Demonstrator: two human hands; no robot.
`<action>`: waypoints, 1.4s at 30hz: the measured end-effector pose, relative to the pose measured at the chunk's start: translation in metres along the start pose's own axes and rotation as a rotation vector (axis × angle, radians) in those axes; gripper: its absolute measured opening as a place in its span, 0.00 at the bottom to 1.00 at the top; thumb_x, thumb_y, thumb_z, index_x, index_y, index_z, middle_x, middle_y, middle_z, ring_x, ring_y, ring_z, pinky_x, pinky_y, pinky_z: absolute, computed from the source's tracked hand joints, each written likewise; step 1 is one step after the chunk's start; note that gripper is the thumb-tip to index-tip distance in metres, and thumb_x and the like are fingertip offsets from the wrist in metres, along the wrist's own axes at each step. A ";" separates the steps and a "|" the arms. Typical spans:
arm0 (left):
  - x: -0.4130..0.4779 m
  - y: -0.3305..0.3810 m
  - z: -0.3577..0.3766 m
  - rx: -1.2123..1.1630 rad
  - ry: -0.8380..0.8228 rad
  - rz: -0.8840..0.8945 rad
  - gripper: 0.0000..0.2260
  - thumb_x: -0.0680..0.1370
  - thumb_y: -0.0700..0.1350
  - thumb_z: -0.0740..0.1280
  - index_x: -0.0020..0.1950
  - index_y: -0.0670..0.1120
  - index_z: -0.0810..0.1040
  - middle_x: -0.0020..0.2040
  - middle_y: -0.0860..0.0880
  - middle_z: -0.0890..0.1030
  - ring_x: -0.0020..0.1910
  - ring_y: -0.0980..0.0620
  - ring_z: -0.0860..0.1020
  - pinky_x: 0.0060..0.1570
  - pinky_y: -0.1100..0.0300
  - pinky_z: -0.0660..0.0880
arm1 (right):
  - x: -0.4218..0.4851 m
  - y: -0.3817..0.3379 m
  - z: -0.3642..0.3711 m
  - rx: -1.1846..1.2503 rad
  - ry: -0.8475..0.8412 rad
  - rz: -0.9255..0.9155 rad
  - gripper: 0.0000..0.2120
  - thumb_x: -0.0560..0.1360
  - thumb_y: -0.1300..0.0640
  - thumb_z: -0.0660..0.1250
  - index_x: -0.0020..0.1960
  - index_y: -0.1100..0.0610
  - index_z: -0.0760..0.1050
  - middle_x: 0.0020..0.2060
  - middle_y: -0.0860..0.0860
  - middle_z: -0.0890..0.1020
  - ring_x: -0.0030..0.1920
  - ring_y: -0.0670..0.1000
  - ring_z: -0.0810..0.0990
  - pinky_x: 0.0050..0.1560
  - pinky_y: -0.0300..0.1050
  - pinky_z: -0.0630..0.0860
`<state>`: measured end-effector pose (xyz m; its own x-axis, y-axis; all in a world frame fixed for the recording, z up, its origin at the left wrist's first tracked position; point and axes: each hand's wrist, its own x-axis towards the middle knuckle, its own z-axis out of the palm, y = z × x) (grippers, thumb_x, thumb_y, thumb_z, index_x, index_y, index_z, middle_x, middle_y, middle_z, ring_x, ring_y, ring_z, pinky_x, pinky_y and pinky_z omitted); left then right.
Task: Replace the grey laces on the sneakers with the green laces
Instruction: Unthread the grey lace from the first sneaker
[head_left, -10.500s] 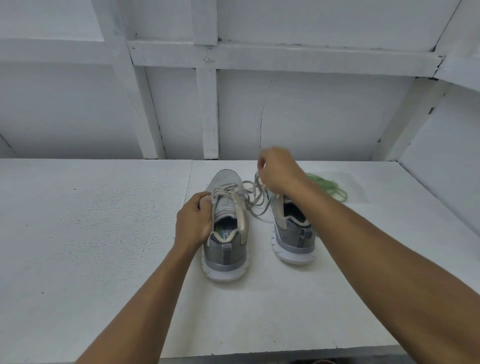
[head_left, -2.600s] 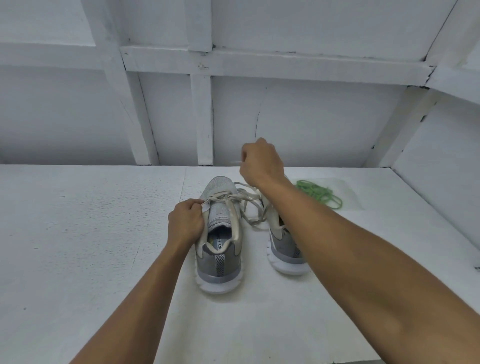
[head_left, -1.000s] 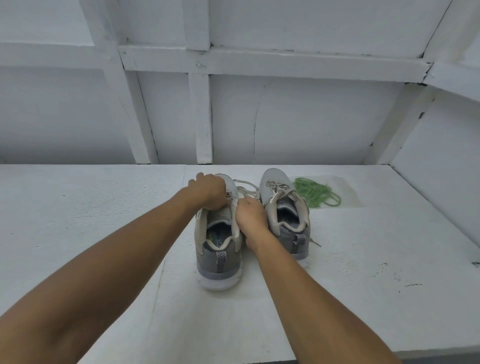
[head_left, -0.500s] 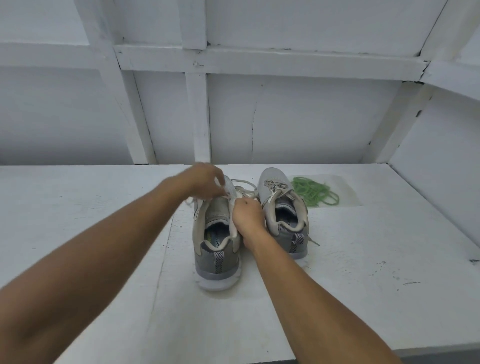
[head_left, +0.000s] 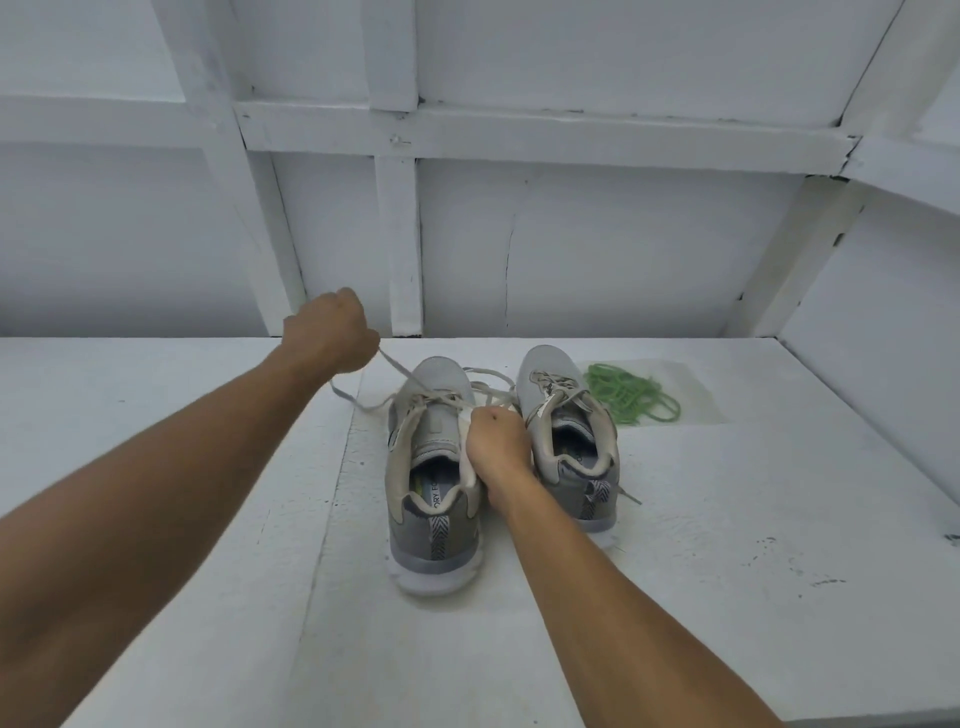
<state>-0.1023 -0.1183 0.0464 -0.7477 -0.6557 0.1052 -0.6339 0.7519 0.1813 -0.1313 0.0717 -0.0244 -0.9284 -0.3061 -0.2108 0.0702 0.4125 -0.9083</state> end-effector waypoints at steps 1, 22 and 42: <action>-0.004 0.005 0.002 -0.097 -0.073 0.039 0.22 0.78 0.49 0.65 0.67 0.39 0.66 0.64 0.37 0.73 0.60 0.37 0.74 0.58 0.49 0.72 | 0.000 -0.001 -0.001 -0.003 0.003 0.000 0.14 0.81 0.60 0.53 0.51 0.61 0.77 0.45 0.54 0.76 0.47 0.56 0.74 0.45 0.43 0.67; 0.001 0.011 -0.002 -0.107 -0.134 0.257 0.09 0.75 0.45 0.64 0.48 0.50 0.84 0.50 0.47 0.84 0.51 0.45 0.80 0.55 0.50 0.77 | 0.005 0.003 0.002 0.002 0.021 -0.001 0.11 0.80 0.60 0.54 0.42 0.59 0.72 0.43 0.55 0.76 0.43 0.55 0.71 0.43 0.44 0.66; -0.025 -0.007 0.016 0.012 -0.237 0.259 0.10 0.78 0.52 0.65 0.53 0.51 0.83 0.57 0.51 0.82 0.57 0.48 0.77 0.57 0.53 0.74 | 0.006 0.006 0.002 -0.022 0.010 -0.033 0.12 0.79 0.60 0.54 0.43 0.59 0.74 0.44 0.55 0.78 0.45 0.56 0.74 0.44 0.44 0.67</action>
<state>-0.0822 -0.1064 0.0263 -0.9081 -0.4102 -0.0842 -0.4187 0.8926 0.1671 -0.1355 0.0708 -0.0314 -0.9335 -0.3118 -0.1770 0.0312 0.4212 -0.9064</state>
